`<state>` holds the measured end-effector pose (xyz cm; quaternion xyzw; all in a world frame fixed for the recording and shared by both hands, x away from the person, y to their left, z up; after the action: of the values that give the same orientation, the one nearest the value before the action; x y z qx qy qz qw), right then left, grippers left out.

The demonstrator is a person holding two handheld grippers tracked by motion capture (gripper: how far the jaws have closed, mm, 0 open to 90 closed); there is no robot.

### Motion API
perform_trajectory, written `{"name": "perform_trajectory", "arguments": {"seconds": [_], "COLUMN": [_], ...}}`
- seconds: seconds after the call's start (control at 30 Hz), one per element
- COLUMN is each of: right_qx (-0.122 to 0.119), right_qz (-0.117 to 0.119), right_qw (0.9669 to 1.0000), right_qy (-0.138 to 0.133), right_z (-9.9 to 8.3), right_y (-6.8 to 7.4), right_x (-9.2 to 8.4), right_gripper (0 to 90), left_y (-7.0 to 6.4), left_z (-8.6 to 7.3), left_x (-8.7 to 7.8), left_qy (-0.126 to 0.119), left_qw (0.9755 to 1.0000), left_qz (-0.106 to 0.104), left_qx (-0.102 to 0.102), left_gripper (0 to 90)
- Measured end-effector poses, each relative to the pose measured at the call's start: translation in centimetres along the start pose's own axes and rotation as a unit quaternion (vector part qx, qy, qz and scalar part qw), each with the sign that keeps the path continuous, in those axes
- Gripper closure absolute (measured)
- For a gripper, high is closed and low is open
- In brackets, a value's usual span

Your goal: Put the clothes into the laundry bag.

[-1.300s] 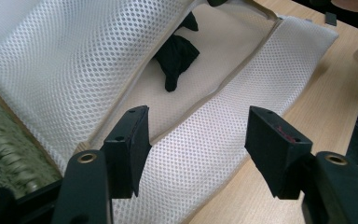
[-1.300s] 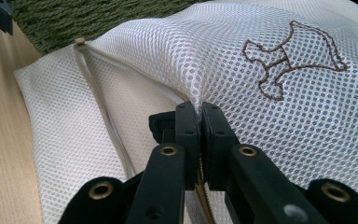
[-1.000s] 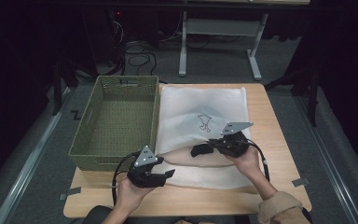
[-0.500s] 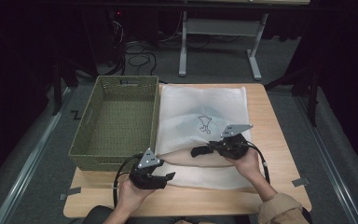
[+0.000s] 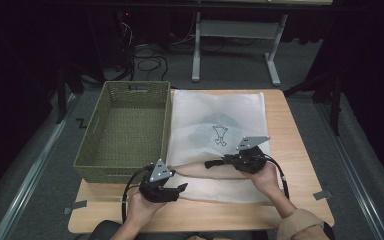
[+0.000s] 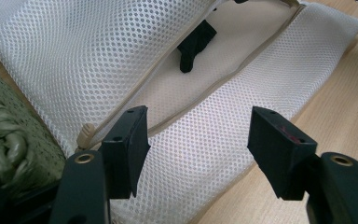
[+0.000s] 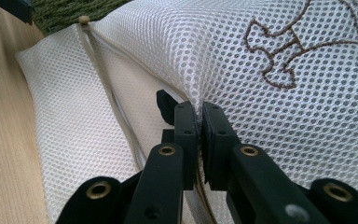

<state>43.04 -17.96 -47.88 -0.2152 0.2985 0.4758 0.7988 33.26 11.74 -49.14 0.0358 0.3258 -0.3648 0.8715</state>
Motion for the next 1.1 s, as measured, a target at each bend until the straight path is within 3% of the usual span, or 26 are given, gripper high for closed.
{"name": "perform_trajectory", "arguments": {"seconds": [0.47,0.63,1.1], "right_qx": [0.007,0.009,0.017], "right_qz": [0.01,0.011,0.019], "right_qw": [0.9999,0.9999,0.9996], "right_qy": [0.005,0.005,0.015], "right_z": [-0.8,-1.0,-1.8], "right_y": [0.1,0.1,0.2], "right_x": [0.7,0.8,1.7], "right_gripper": [85.8,85.6,84.9], "left_y": [-0.6,-0.6,-0.4], "left_z": [-0.2,-0.1,-0.1], "left_x": [0.8,0.6,0.8], "left_qy": [0.018,0.012,0.016], "left_qw": [0.9997,0.9998,0.9997], "left_qz": [-0.009,-0.018,-0.018], "left_qx": [0.013,0.004,0.0], "left_gripper": [37.9,37.7,37.8]}}
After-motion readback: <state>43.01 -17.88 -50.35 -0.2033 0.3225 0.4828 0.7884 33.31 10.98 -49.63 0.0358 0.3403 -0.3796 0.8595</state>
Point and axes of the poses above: each handheld gripper's, and its own axes: x roughly forward along the jaws, z roughly out of its top, y roughly to its left, the point moved 1 cm from there along x, roughly forward along the jaws, and after that the axes turned 7 degrees about -x, right-handed, at the moved point
